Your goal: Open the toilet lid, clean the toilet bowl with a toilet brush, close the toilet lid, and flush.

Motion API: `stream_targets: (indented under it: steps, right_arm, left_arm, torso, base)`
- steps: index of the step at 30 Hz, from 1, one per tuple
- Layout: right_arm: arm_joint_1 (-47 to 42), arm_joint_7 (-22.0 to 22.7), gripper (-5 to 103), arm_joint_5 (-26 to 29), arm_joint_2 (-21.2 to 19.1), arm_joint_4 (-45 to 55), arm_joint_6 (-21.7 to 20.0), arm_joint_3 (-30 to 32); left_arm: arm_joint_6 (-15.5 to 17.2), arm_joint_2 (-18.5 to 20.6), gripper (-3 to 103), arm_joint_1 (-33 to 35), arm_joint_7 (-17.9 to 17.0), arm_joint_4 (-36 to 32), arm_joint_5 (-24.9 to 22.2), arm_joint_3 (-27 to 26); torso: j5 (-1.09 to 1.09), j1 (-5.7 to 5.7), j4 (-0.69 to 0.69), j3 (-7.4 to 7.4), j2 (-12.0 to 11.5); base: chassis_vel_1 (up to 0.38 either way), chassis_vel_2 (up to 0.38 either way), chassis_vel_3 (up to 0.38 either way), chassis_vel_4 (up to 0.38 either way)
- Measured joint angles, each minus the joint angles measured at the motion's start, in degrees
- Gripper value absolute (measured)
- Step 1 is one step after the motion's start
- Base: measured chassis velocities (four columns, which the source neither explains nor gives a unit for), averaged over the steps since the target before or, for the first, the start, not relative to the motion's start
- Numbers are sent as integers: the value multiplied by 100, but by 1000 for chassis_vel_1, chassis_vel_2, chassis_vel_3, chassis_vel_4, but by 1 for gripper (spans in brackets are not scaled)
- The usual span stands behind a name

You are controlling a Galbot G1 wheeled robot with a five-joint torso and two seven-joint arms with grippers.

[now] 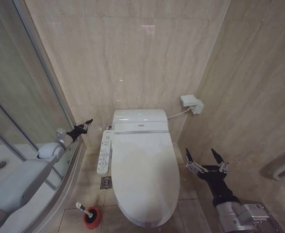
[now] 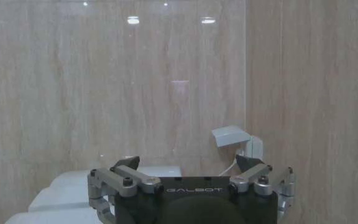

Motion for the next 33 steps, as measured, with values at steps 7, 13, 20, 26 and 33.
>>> stream_targets:
  steps: [7, 13, 20, 26, 33]
  right_arm:
    - [0, 0, 100, 0, 0, 0, 0, 0]
    - [0, 0, 100, 0, 0, 0, 0, 0]
    - [0, 0, 100, 0, 0, 0, 0, 0]
    - [0, 0, 100, 0, 0, 0, 0, 0]
    - [0, 0, 100, 0, 0, 0, 0, 0]
  left_arm:
    - [-105, -146, 0, 465, -5, -300, 411, -184]
    - [-191, -103, 0, 900, 21, -658, 678, -458]
    - [-257, 12, 0, 1013, 69, -777, 710, -545]
    - [-259, 47, 0, 986, 69, -799, 691, -545]
    - [-264, 58, 0, 978, 68, -765, 672, -549]
  torso:
    - [-1, 0, 0, 0, 0]
    - [0, -1, 1, 0, 1]
    - [0, -1, 1, -1, 1]
    - [0, -1, -2, -1, 1]
    - [-1, 0, 0, 0, 1]
  base:
    - [0, 0, 0, 0]
    - [0, 0, 0, 0]
    - [0, 0, 0, 0]
    - [-15, 17, 19, -17]
    - [-60, 65, 72, -79]
